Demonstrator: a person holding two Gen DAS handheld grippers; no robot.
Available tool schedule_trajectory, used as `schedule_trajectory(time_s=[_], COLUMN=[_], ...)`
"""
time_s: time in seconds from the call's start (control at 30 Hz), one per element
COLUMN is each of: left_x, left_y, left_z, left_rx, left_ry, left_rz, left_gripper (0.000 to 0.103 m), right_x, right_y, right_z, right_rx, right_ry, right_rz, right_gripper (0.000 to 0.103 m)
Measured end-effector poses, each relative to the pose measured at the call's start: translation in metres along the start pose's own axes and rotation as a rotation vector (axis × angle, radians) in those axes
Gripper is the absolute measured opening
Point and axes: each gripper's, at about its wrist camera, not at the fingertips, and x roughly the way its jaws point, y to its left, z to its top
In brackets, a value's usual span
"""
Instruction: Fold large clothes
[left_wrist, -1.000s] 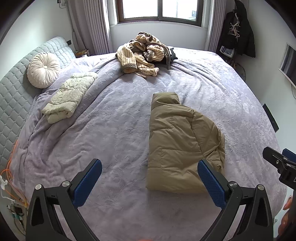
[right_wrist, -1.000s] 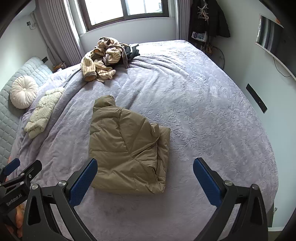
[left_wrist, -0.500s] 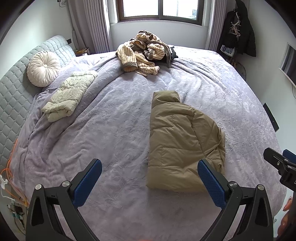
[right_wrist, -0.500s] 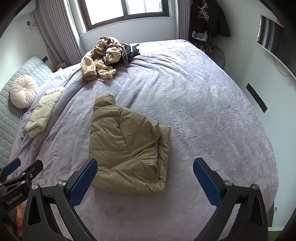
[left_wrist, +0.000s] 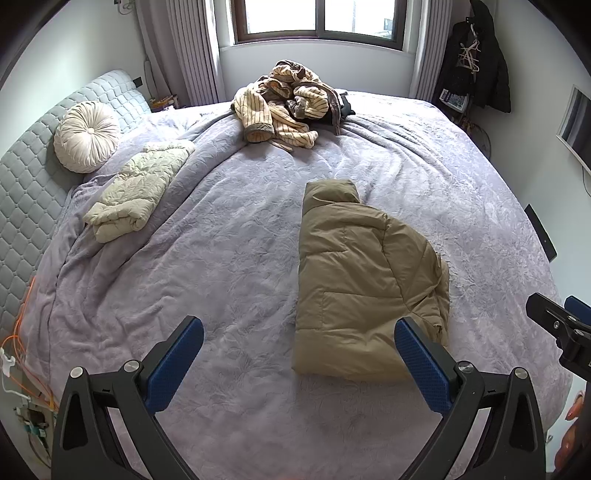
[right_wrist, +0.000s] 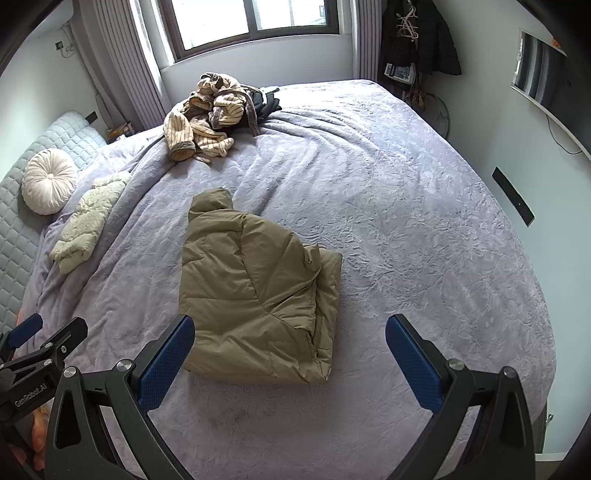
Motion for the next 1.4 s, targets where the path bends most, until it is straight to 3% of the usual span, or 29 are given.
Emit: schedule_trajectory(time_s=[1.4], left_x=[-0.0040], left_y=[0.0041], left_z=[0.0016], left_rx=[0.002], left_ry=[0.001], left_rz=[0.006], left_gripper=[0.103], right_x=[-0.0018], right_y=[0.0033], right_z=[-0.0023], right_rx=[0.002], right_ry=[-0.003], right_rz=[-0.002], right_gripper=[0.103])
